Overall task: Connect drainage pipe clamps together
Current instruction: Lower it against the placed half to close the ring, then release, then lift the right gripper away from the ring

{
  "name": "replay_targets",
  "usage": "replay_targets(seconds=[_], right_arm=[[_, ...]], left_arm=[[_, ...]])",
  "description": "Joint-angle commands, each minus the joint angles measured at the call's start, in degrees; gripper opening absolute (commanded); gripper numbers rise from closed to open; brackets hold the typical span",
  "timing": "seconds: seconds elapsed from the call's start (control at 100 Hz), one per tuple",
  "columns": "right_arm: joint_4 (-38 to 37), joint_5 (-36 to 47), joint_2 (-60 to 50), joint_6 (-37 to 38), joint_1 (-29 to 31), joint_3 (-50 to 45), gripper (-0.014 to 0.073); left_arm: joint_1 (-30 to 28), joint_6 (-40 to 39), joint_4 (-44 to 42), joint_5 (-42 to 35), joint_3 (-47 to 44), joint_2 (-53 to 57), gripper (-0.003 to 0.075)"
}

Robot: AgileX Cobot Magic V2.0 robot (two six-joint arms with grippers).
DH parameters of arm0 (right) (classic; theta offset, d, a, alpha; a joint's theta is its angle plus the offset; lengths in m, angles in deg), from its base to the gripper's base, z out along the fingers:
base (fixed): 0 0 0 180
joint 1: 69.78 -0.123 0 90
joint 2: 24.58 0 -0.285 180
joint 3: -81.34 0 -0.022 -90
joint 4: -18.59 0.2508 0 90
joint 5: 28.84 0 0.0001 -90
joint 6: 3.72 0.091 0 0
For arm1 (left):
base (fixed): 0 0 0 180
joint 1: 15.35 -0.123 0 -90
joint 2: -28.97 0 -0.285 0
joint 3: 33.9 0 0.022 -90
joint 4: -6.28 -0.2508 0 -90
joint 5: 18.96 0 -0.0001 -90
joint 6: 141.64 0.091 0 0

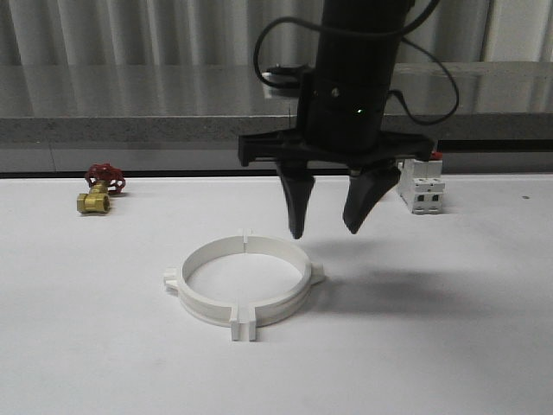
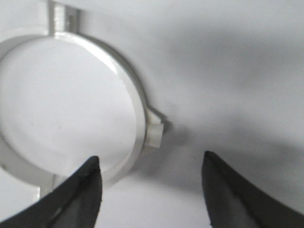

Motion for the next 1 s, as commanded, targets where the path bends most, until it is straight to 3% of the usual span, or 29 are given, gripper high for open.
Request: replay_targets(seconds=[0.0,0.16,0.66,0.99], right_arm=[[0.0,-0.3,-6.3,-7.7,1.4,-0.3,0.0276],[2.1,1.2,-12.9,-10.8,5.6,-5.9,-0.0071],[3.9,13.4,-40.7,-17.1,27.9,-34.4,-0.0068],[3.5,23.7,-61.7,-17.1,32.5,-51.6,-0.0068]], left_arm=[[0.0,-0.4,-0.5,-4.0,1.5,-0.7,-0.002],[0.0,-0.4,-0.5,-4.0,1.5,-0.7,-0.002],[0.0,-0.4,-0.5,-4.0,1.5,-0.7,-0.002],[0.0,-0.4,-0.5,-4.0,1.5,-0.7,-0.002]])
